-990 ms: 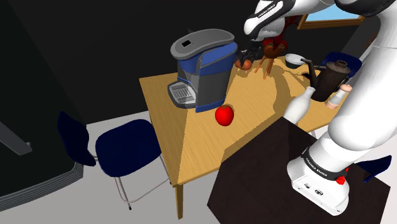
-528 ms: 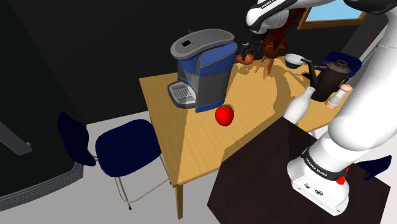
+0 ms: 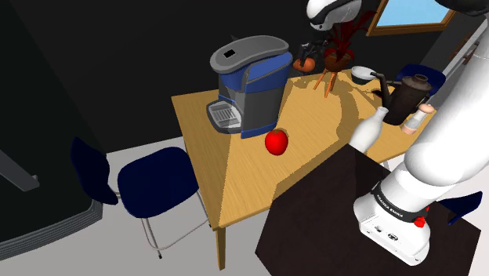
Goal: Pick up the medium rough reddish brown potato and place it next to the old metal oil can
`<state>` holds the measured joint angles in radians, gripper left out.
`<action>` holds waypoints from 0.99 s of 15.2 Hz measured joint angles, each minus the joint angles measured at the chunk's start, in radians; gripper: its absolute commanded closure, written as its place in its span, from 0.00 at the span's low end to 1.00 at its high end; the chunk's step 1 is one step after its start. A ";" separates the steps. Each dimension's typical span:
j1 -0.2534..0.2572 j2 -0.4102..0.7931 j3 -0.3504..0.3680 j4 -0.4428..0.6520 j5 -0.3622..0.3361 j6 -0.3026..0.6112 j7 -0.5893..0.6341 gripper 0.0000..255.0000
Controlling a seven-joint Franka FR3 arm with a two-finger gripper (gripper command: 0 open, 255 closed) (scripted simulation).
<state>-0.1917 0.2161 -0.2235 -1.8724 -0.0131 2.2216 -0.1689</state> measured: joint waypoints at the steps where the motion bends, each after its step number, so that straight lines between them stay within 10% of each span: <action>1: 0.000 -0.004 0.000 0.010 -0.001 -0.015 0.000 1.00; 15: -0.037 -0.131 -0.035 -0.021 -0.017 -0.105 -0.070 1.00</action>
<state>-0.2283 0.0849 -0.2588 -1.8930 -0.0302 2.1166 -0.2392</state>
